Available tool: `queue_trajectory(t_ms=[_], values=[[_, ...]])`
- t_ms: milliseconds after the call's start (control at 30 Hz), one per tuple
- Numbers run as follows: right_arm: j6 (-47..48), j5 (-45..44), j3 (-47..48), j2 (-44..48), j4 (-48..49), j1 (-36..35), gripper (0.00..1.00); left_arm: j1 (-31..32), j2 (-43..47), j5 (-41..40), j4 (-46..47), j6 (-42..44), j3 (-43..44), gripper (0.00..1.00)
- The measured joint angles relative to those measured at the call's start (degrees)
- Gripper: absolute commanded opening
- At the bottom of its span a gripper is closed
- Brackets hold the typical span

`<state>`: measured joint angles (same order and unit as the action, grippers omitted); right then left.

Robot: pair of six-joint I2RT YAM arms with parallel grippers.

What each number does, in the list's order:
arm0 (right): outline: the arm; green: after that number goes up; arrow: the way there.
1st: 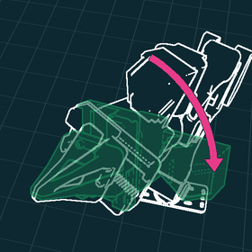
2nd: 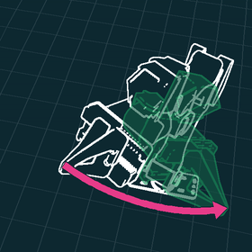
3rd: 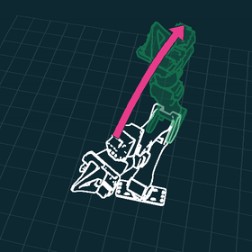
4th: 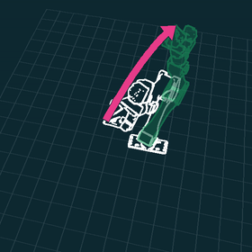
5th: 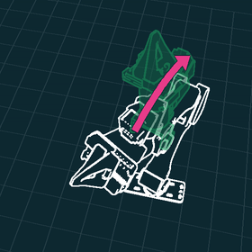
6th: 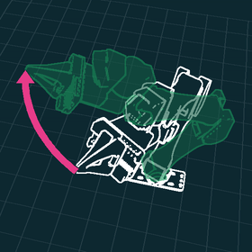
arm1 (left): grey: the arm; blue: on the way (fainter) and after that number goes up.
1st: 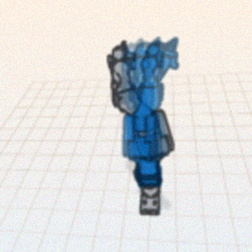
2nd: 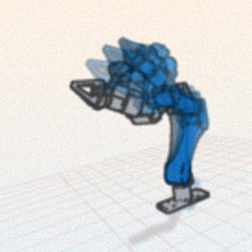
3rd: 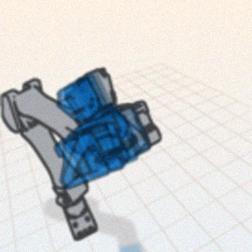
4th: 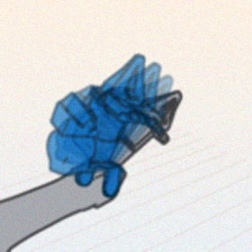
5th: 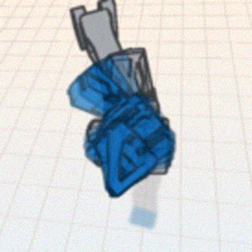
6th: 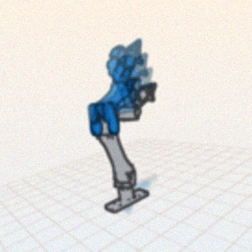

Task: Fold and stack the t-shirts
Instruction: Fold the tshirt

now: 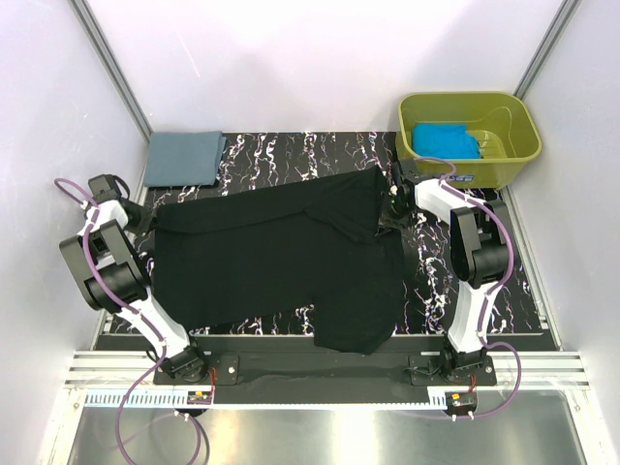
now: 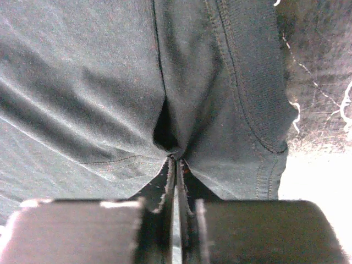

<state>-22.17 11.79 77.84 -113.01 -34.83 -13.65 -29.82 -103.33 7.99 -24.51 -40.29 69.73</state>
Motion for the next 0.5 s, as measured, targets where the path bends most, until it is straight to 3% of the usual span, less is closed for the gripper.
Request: queue_trajectory(t_ms=[500], values=[[-4.15,2.71,2.47,13.18,-9.29,0.07,0.0,0.0,3.3,0.15,-1.2,0.0,-0.48,0.0]])
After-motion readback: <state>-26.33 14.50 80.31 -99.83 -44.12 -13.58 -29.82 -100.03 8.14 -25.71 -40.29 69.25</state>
